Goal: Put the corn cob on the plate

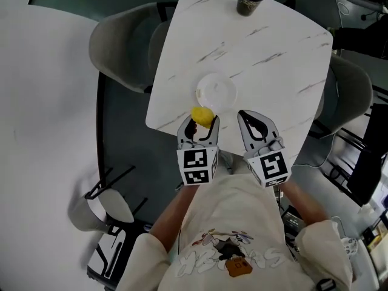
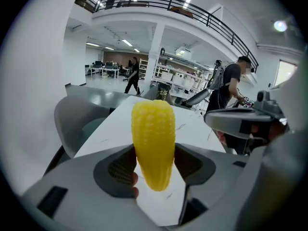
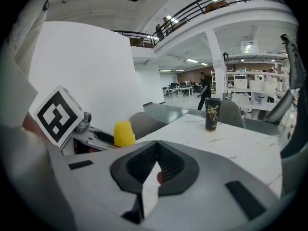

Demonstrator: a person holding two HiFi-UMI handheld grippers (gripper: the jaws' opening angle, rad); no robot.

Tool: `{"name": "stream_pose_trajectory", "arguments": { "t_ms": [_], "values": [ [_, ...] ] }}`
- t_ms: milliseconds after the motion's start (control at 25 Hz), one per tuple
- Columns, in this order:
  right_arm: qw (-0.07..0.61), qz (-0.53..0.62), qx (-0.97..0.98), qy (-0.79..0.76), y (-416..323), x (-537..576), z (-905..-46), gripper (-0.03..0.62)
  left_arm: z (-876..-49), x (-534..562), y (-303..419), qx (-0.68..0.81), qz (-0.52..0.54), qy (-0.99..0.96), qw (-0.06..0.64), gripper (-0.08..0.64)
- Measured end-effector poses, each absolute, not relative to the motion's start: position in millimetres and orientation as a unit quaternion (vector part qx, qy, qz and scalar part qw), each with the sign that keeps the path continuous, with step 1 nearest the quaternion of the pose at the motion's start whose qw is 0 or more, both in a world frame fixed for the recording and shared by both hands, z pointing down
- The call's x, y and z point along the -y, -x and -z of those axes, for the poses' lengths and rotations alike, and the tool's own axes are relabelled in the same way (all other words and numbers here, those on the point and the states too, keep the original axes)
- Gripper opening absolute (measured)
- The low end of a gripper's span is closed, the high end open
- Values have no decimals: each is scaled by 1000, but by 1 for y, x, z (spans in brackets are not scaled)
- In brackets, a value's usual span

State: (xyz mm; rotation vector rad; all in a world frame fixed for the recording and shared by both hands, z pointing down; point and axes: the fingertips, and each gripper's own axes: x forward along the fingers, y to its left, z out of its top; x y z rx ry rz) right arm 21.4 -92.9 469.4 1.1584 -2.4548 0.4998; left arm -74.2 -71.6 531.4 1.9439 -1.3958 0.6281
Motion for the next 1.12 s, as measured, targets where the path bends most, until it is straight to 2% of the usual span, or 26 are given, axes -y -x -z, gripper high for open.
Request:
{"name": "stream_pose_trajectory", "arguments": {
  "t_ms": [1120],
  "values": [
    [223, -203, 863, -405, -20, 92, -538, -3, -608, 96, 59, 517, -273, -740, 334, 253]
  ]
}}
